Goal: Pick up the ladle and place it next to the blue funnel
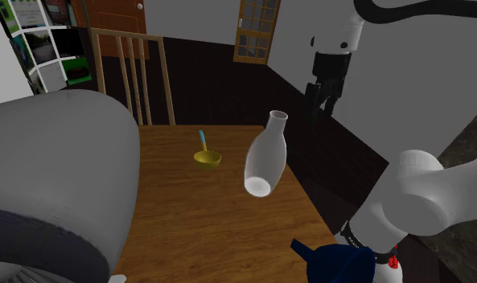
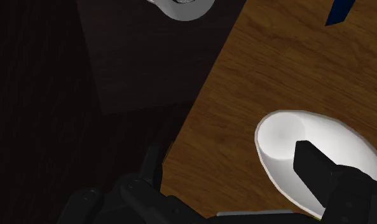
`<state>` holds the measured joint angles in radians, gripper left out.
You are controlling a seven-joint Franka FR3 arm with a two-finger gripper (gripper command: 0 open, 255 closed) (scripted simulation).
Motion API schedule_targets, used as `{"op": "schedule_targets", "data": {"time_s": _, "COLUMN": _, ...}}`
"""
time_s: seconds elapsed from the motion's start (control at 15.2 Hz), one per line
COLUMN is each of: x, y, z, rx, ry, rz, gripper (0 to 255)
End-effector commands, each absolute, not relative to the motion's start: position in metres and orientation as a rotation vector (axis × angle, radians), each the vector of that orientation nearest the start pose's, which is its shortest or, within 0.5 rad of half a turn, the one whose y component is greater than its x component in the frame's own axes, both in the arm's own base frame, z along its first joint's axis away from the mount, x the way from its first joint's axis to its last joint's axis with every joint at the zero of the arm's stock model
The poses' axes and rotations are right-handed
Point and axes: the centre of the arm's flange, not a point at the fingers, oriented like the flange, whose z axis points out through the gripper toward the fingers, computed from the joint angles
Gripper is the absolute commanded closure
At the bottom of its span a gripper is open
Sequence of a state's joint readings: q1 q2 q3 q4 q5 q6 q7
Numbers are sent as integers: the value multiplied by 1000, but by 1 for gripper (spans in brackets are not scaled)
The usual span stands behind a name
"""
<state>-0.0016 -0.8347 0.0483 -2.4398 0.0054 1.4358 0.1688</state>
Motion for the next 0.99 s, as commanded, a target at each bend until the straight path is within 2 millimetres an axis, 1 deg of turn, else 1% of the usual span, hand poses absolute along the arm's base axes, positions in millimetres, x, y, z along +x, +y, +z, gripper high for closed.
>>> {"op": "schedule_targets", "data": {"time_s": 0.0, "x": 276, "y": 17, "z": 555, "rx": -3170, "ry": 223, "rz": 264, "gripper": 0}}
{"op": "schedule_targets", "data": {"time_s": 0.46, "x": 334, "y": 49, "z": 503, "rx": -3097, "ry": 418, "rz": 206, "gripper": 0}}
{"op": "schedule_targets", "data": {"time_s": 0.92, "x": 397, "y": 75, "z": 455, "rx": -3012, "ry": 605, "rz": 148, "gripper": 0}}
